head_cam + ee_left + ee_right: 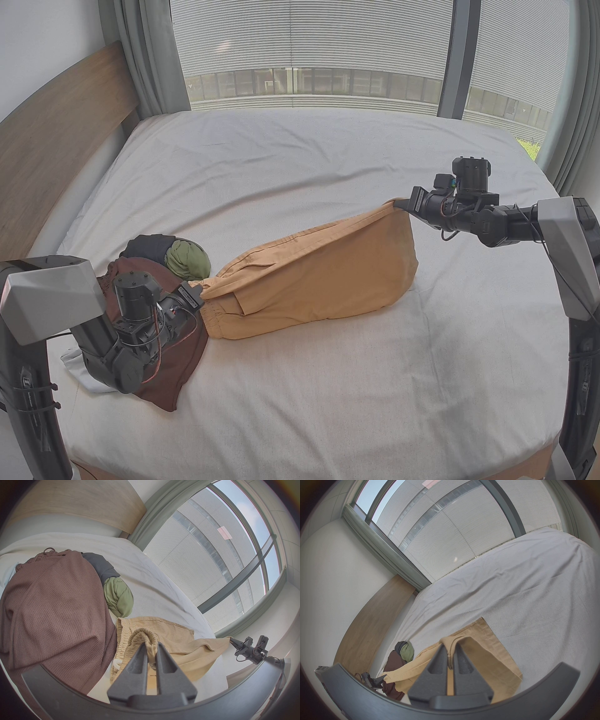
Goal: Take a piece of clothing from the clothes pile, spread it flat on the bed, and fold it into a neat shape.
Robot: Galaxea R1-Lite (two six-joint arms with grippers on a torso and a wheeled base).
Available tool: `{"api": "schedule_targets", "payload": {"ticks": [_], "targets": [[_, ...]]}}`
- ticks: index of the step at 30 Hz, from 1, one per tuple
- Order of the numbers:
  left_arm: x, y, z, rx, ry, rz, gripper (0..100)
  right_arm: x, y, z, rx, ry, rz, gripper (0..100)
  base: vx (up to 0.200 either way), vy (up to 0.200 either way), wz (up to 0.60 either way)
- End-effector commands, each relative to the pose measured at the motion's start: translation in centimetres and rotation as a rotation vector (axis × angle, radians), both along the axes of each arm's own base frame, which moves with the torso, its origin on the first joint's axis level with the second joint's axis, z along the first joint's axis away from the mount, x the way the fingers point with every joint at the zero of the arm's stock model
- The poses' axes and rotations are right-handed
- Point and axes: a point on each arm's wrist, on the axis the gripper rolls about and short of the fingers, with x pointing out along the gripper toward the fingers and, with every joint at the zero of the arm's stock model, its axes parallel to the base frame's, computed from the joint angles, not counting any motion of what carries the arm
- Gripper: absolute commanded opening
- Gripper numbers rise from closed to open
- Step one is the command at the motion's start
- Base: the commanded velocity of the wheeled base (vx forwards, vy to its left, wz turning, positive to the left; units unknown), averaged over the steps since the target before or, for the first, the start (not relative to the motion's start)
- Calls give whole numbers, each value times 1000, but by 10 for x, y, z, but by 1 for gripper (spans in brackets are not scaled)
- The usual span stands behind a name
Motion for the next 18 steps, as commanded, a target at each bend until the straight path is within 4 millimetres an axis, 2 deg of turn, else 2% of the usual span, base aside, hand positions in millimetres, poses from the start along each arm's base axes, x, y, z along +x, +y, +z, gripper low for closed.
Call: {"api": "schedule_targets", "payload": {"ticks": [1, 7, 12, 18], "targets": [[6, 1, -11, 1, 9, 10, 0, 15, 3, -13, -1, 5, -1, 0, 0, 0, 0], [10, 2, -11, -8, -3, 18, 0, 22, 7, -19, -1, 6, 3, 0, 0, 0, 0], [19, 2, -8, -26, -33, 25, 0, 29, 8, -35, -7, 23, -12, 0, 0, 0, 0], [27, -3, -10, -29, -49, 17, 0, 30, 7, -37, -6, 23, -14, 0, 0, 0, 0]]}}
